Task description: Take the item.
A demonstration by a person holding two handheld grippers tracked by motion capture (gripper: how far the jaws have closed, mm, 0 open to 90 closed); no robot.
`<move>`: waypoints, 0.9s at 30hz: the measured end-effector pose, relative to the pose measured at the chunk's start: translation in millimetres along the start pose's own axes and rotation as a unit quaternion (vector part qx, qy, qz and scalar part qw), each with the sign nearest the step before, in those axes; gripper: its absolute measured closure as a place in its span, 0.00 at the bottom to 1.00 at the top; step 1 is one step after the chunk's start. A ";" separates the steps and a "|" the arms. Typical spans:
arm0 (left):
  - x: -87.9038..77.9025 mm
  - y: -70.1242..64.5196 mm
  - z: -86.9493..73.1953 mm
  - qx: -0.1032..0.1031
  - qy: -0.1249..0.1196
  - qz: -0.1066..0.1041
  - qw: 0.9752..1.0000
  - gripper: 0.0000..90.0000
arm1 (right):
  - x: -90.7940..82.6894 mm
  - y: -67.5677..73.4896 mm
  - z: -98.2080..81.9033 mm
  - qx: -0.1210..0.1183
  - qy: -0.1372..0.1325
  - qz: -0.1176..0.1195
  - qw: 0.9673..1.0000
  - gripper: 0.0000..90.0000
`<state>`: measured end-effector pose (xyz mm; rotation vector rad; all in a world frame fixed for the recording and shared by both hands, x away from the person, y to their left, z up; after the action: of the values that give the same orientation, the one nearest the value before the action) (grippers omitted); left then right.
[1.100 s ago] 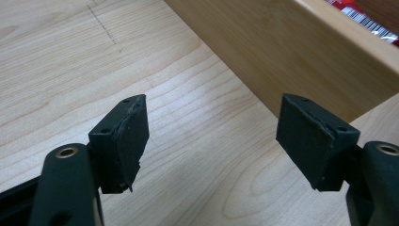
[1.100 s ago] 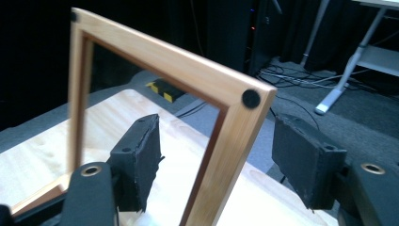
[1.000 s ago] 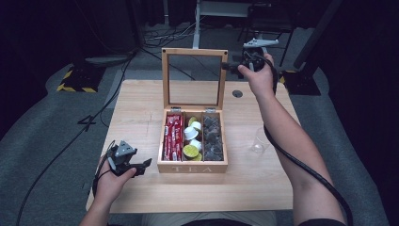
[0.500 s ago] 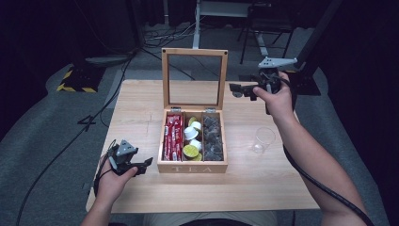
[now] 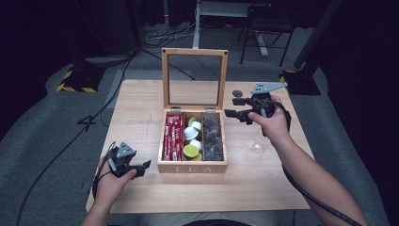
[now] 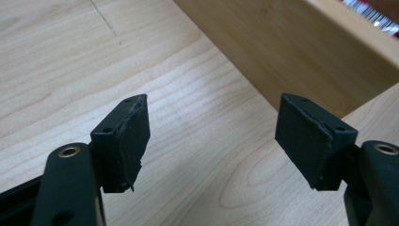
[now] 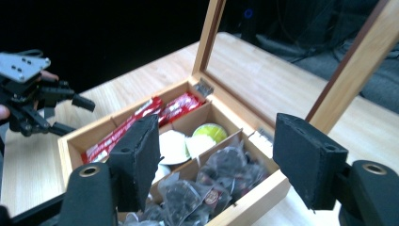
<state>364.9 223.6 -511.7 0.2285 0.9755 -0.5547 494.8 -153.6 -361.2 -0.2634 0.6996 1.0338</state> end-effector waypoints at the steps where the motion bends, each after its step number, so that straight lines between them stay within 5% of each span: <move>1: 0.9 0.2 -0.9 0.003 0.005 0.001 1.000 0.30 | 3.0 1.1 -2.1 -0.001 0.003 0.001 1.000 0.38; 15: 14.6 12.4 -6.3 -0.004 0.024 0.015 1.000 0.28 | 62.3 21.5 -38.5 -0.009 0.101 0.023 0.995 0.51; 27: 22.4 11.5 -5.2 0.002 0.039 0.016 0.999 0.27 | 88.9 30.7 -51.3 -0.030 0.146 0.019 0.989 0.44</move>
<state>377.2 227.8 -533.9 0.2712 1.0442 -0.5216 476.2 -102.7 -453.6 -0.4607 0.9404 1.0643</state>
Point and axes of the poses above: each handheld gripper's, and its own axes: x roughly forward along the jaws, z roughly out of its top, y roughly to its left, the point moved 5 cm from there along x, roughly forward along the jaws, and after that the axes turned 12 degrees about y, right-handed, at the moved point
